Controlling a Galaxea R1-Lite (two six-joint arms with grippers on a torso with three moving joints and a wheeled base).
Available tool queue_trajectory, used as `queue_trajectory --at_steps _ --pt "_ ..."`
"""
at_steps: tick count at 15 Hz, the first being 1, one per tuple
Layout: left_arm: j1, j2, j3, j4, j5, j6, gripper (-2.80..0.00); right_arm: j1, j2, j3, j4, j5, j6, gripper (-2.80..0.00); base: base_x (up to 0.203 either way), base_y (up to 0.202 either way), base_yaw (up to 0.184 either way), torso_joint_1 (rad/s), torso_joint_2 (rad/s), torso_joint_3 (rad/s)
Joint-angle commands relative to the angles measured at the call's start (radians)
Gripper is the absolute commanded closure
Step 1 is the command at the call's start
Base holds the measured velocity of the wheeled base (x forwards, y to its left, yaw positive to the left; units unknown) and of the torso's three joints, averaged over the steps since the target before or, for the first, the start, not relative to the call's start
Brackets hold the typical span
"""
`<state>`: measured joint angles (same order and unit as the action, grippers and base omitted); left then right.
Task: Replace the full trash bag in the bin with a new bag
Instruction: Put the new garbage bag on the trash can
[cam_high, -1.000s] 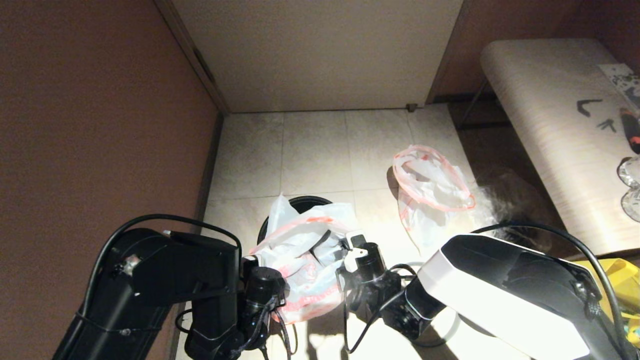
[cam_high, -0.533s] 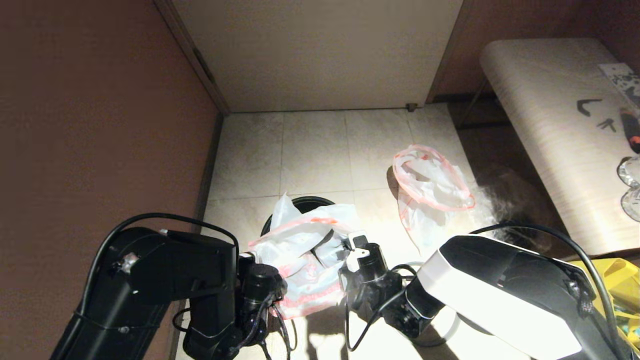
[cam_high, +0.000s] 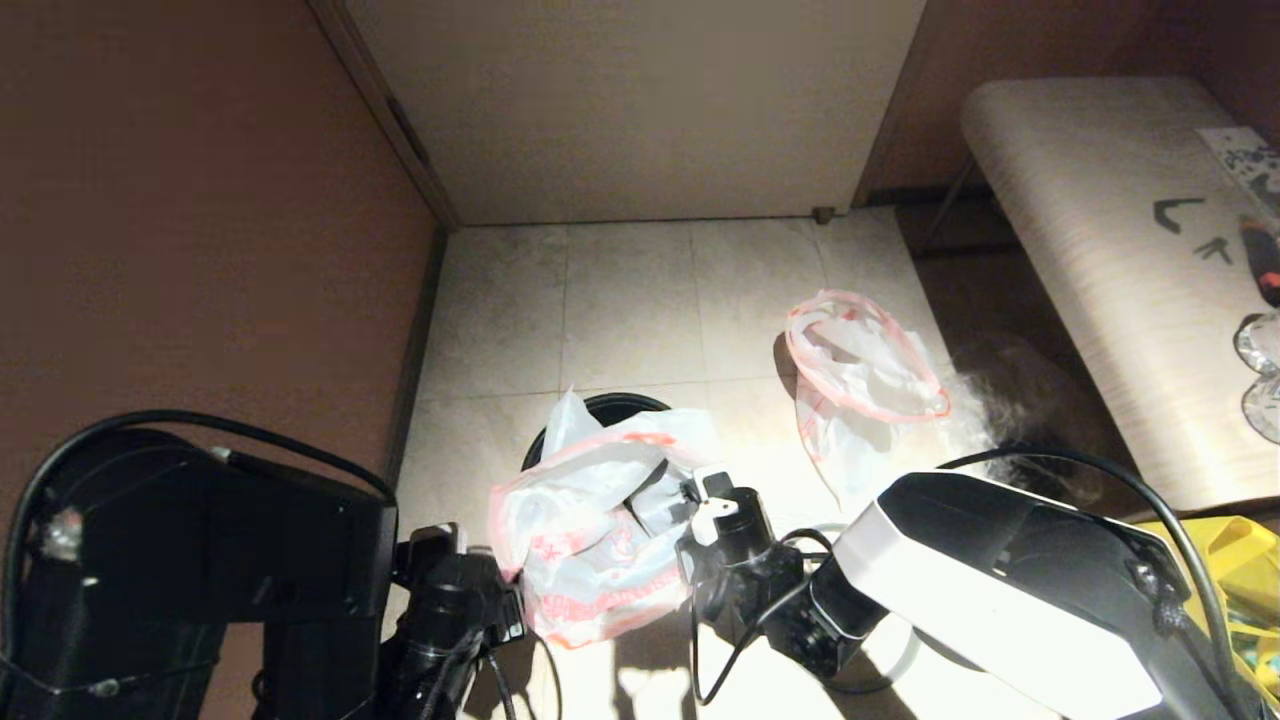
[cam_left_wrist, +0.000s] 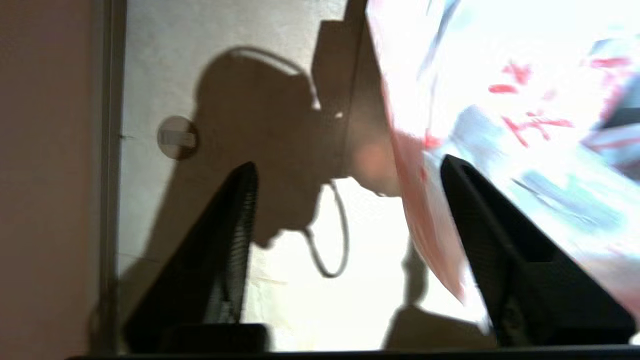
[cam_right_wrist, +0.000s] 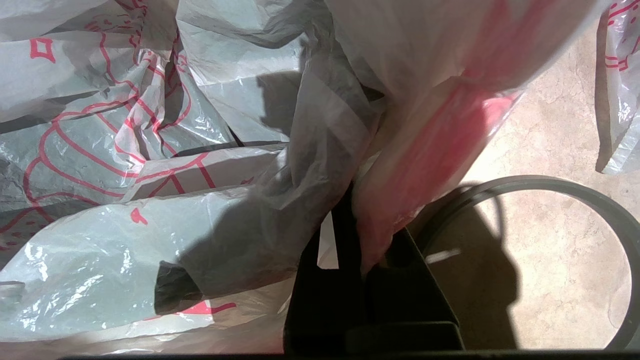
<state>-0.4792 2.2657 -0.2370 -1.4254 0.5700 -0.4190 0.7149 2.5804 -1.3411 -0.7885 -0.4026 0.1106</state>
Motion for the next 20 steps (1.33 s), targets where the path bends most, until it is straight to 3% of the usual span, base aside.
queue_trajectory --at_steps 1,4,8,13,15,20 --pt "-0.022 -0.057 0.053 -0.032 0.003 -0.023 -2.80 0.000 0.004 0.000 -0.005 -0.002 0.002 0.00 0.000 0.000 0.000 0.000 0.00 0.000" --pt "-0.054 -0.082 0.042 -0.023 -0.012 -0.027 -2.80 0.000 0.003 0.000 -0.005 -0.004 0.003 0.00 0.000 0.000 0.000 0.000 0.00 0.000" --pt "-0.079 -0.101 -0.055 0.080 -0.024 -0.030 -2.80 0.001 0.007 0.000 -0.005 -0.010 0.004 0.00 0.000 0.000 0.000 0.000 0.00 0.000" --pt "-0.081 -0.091 -0.302 0.344 -0.045 -0.057 -2.80 0.000 0.029 0.000 -0.008 -0.013 0.003 0.00 0.000 0.000 0.000 0.000 0.00 0.000" --pt "-0.076 -0.054 -0.360 0.422 -0.067 -0.103 -2.80 0.000 0.030 -0.004 -0.009 -0.013 0.003 0.00 0.000 0.000 0.000 0.000 0.00 0.000" --pt "-0.052 0.047 -0.441 0.436 -0.105 -0.123 -2.80 -0.002 0.029 -0.004 -0.009 -0.013 0.004 0.00 0.000 0.000 0.000 0.000 0.00 0.000"
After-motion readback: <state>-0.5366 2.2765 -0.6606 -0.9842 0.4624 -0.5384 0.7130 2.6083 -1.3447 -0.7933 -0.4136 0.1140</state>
